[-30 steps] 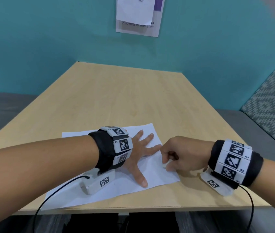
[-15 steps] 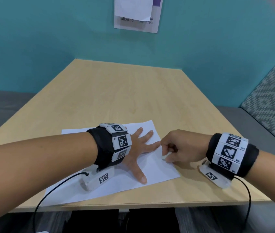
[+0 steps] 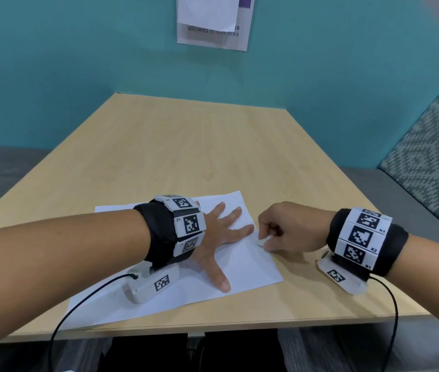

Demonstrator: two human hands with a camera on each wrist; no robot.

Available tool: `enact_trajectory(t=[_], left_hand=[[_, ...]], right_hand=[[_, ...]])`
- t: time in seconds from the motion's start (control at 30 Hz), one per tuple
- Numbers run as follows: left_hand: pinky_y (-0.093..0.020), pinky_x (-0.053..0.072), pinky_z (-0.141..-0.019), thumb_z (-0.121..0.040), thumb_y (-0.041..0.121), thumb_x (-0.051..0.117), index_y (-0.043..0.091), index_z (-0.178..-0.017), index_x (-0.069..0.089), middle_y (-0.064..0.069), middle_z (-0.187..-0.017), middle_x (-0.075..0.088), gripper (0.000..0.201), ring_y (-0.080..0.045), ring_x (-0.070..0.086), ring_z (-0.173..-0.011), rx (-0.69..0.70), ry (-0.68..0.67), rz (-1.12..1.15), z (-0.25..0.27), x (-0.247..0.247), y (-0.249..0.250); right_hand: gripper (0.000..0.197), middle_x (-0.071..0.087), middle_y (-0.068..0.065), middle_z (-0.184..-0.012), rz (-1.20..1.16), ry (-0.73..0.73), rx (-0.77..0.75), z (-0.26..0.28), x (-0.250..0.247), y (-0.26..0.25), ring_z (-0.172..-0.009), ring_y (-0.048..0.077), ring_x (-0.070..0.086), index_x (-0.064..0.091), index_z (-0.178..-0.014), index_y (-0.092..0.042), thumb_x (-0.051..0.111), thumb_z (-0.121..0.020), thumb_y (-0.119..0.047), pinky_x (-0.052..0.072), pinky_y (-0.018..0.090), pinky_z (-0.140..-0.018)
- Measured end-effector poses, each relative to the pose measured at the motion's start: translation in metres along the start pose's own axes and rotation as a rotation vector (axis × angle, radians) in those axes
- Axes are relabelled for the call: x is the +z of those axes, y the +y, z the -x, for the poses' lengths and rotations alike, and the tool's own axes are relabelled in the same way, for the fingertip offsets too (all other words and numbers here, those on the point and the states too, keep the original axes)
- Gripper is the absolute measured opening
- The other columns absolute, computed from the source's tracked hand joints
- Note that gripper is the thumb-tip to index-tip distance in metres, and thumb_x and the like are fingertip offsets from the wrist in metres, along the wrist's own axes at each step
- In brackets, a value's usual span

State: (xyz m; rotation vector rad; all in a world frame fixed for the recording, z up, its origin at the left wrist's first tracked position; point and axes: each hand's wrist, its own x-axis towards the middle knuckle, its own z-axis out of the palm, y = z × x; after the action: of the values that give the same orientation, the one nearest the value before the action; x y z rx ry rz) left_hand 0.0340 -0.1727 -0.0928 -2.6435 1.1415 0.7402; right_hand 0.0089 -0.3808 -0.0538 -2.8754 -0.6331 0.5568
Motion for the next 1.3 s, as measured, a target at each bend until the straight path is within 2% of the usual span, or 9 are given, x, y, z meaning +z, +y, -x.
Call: enact_trajectory(t=[0.3, 0.43, 0.53, 0.77, 0.83, 0.93, 1.07, 1.13, 1.3], left_hand=[[-0.072, -0.004, -0.112, -0.068, 0.067, 0.077, 0.049, -0.148, -0.023, 0.007, -0.159, -0.033, 0.13, -0.027, -0.029, -0.147, 0.068, -0.077, -0.005, 0.014, -0.022, 0.01], [-0.045, -0.002, -0.121, -0.072, 0.057, 0.079, 0.052, -0.148, -0.019, 0.019, -0.16, -0.024, 0.124, -0.007, -0.018, -0.149, 0.044, 0.119, 0.248, 0.048, -0.029, -0.004], [-0.024, 0.015, -0.116, -0.08, 0.058, 0.071, 0.058, -0.148, -0.013, 0.027, -0.161, -0.003, 0.108, 0.001, 0.009, -0.149, -0.121, 0.325, 0.389, 0.09, -0.029, -0.028], [-0.03, 0.039, -0.095, -0.085, 0.064, 0.057, 0.05, -0.154, 0.009, 0.012, -0.159, 0.03, 0.085, -0.019, 0.053, -0.127, -0.697, 0.616, 0.54, 0.192, 0.025, -0.052], [-0.029, 0.036, -0.096, -0.087, 0.062, 0.057, 0.044, -0.156, 0.011, 0.01, -0.162, 0.025, 0.085, -0.02, 0.046, -0.134, -0.806, 0.626, 0.62, 0.206, 0.048, -0.043], [-0.04, 0.02, -0.119, -0.086, 0.061, 0.059, 0.036, -0.158, 0.011, 0.003, -0.167, 0.007, 0.09, -0.017, 0.01, -0.152, -0.97, 0.658, 0.755, 0.216, 0.089, -0.035], [-0.06, 0.01, -0.118, -0.081, 0.07, 0.059, 0.025, -0.158, -0.003, -0.011, -0.165, -0.014, 0.108, -0.03, -0.014, -0.151, -1.327, 0.703, 0.794, 0.23, 0.133, -0.031], [-0.056, 0.014, -0.118, -0.077, 0.072, 0.062, 0.02, -0.158, -0.008, -0.014, -0.164, -0.014, 0.119, -0.034, -0.004, -0.152, -1.409, 0.75, 0.96, 0.24, 0.146, -0.024], [-0.039, 0.037, -0.101, -0.08, 0.063, 0.068, 0.017, -0.158, -0.008, -0.009, -0.158, 0.033, 0.118, -0.033, 0.039, -0.138, -1.381, 0.754, 1.246, 0.263, 0.171, -0.009]], right_hand=[[0.017, 0.056, -0.005, -0.081, 0.127, 0.143, 0.242, 0.007, -0.01, 0.027, -0.078, 0.018, 0.057, 0.054, -0.099, -0.021, 0.054, -0.089, -0.034, 0.048, 0.032, -0.067], [0.021, 0.047, -0.005, -0.079, 0.217, 0.053, 0.296, 0.006, 0.003, 0.024, -0.079, 0.022, 0.054, 0.047, -0.107, -0.02, 0.048, -0.093, -0.036, 0.042, 0.032, -0.064], [0.027, 0.049, -0.003, -0.08, 0.256, 0.045, 0.322, 0.012, 0.003, 0.017, -0.074, 0.02, 0.054, 0.043, -0.107, -0.018, 0.044, -0.093, -0.041, 0.045, 0.033, -0.065], [0.052, 0.051, -0.004, -0.11, 0.224, 0.162, 0.06, 0.041, 0.015, -0.044, -0.098, 0.019, 0.053, 0.031, -0.131, -0.028, 0.04, -0.09, -0.059, 0.045, 0.033, -0.082], [0.046, 0.048, -0.007, -0.111, 0.203, 0.027, -0.029, 0.045, 0.03, -0.058, -0.104, 0.018, 0.052, 0.036, -0.125, -0.032, 0.037, -0.09, -0.061, 0.045, 0.035, -0.09], [0.024, 0.037, -0.007, -0.092, 0.198, -0.034, -0.111, 0.048, 0.047, -0.074, -0.09, 0.019, 0.047, 0.032, -0.093, -0.034, 0.034, -0.09, -0.058, 0.046, 0.038, -0.082], [0.024, 0.033, -0.004, -0.094, 0.207, 0.016, -0.223, 0.056, 0.061, -0.101, -0.092, 0.021, 0.042, 0.031, -0.1, -0.031, 0.033, -0.093, -0.053, 0.048, 0.039, -0.08], [0.028, 0.033, -0.002, -0.099, 0.214, 0.051, -0.27, 0.059, 0.068, -0.116, -0.096, 0.023, 0.042, 0.034, -0.112, -0.028, 0.032, -0.094, -0.05, 0.05, 0.039, -0.079], [0.034, 0.039, -0.001, -0.105, 0.177, 0.09, -0.368, 0.056, 0.08, -0.143, -0.104, 0.024, 0.042, 0.042, -0.12, -0.028, 0.032, -0.095, -0.049, 0.049, 0.039, -0.083]])
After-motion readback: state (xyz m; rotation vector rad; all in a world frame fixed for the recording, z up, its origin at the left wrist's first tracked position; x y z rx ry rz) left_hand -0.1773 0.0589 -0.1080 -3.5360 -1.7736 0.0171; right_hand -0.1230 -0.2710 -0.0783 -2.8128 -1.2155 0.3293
